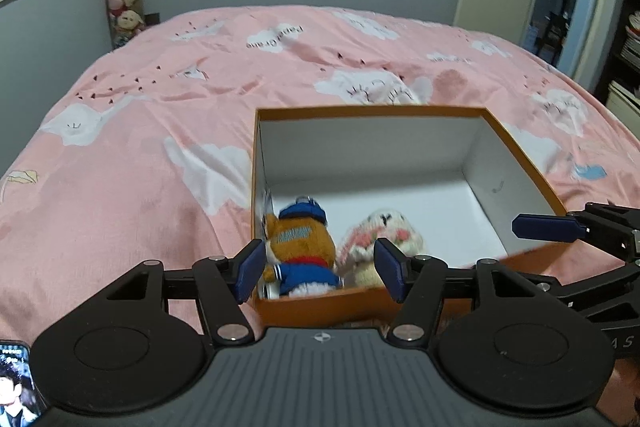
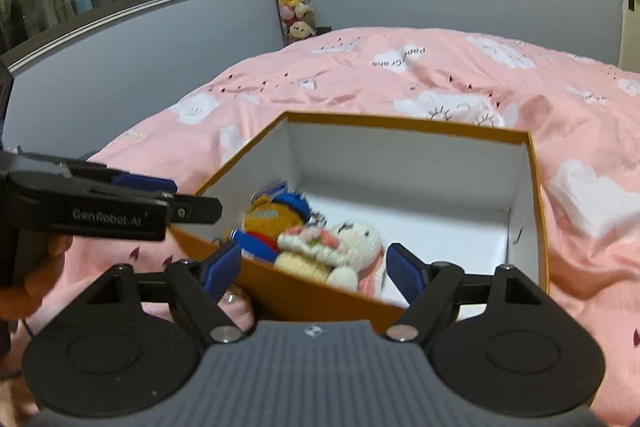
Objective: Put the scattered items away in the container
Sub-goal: 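Withdraw both tools from the box toward the remaining items, then grasp the orange crocheted ball with left tool while right tool grasps the pink pompom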
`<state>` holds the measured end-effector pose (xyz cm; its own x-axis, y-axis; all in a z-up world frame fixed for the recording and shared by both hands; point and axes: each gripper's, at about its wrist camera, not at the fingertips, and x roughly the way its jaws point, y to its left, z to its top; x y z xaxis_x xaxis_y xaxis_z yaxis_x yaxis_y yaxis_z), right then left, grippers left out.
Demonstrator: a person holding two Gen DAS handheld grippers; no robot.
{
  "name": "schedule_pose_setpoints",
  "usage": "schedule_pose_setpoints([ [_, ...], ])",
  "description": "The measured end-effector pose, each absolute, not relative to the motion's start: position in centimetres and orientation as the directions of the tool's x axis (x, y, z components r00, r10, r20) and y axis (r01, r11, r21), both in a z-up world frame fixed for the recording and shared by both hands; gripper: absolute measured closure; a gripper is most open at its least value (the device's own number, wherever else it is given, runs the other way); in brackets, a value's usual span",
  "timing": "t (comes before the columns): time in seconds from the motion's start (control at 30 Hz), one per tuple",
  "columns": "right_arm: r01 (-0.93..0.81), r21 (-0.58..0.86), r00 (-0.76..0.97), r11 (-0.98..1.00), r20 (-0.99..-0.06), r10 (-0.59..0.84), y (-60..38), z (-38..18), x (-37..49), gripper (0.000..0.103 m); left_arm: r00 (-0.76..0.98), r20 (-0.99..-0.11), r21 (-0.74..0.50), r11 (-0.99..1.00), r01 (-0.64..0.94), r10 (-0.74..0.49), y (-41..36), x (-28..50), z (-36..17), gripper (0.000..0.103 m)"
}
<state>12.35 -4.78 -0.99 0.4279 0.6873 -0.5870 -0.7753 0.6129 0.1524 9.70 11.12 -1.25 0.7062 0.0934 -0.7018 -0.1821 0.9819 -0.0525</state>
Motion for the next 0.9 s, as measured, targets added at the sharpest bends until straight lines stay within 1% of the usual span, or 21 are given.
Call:
schedule_pose_setpoints([
  [0.07,-0.782,0.143,0.418,0.607,-0.602,0.68,-5.2,-1.3,11.8,0.022,0.697,-0.712,-0.049,0.986,-0.162,0.079,11.0,9.2,-1.4,0.033],
  [0.17,-0.803,0.059,0.444,0.593,-0.605,0.661,-5.7,-1.5,10.4,0.023,0.68,-0.732,-0.045,0.992,-0.118,0.048,10.5,8.2,-1.8,0.033],
  [0.2,-0.809,0.047,0.441,0.586,-0.61,0.658,-5.8,-1.5,10.0,0.024,0.675,-0.737,-0.046,0.994,-0.097,0.032,10.3,7.9,-1.9,0.033],
  [0.23,-0.816,0.049,0.427,0.576,-0.62,0.658,-6.0,-1.6,9.7,0.028,0.67,-0.742,-0.049,0.996,-0.07,0.011,10.0,7.6,-2.0,0.033],
  [0.27,-0.823,0.059,0.406,0.565,-0.633,0.659,-6.3,-1.8,9.4,0.03,0.665,-0.747,-0.054,0.998,-0.041,-0.013,9.8,7.3,-2.0,0.034],
  [0.47,-0.838,0.073,0.341,0.541,-0.703,0.624,-7.2,-3.2,7.9,0.037,0.611,-0.781,-0.073,0.99,0.117,-0.13,7.8,5.6,-2.4,0.034],
  [0.57,-0.832,0.089,0.32,0.547,-0.729,0.605,-7.8,-4.0,7.5,0.037,0.572,-0.801,-0.087,0.979,0.183,-0.179,6.6,4.7,-2.9,0.034],
  [0.7,-0.815,0.157,0.26,0.558,-0.762,0.593,-8.5,-5.2,7.7,0.037,0.516,-0.832,-0.09,0.967,0.237,-0.204,5.3,4.0,-4.0,0.034],
  [0.9,-0.785,0.216,0.209,0.581,-0.79,0.577,-8.8,-6.7,7.9,0.037,0.458,-0.864,-0.077,0.954,0.289,-0.208,4.1,3.4,-5.3,0.034],
])
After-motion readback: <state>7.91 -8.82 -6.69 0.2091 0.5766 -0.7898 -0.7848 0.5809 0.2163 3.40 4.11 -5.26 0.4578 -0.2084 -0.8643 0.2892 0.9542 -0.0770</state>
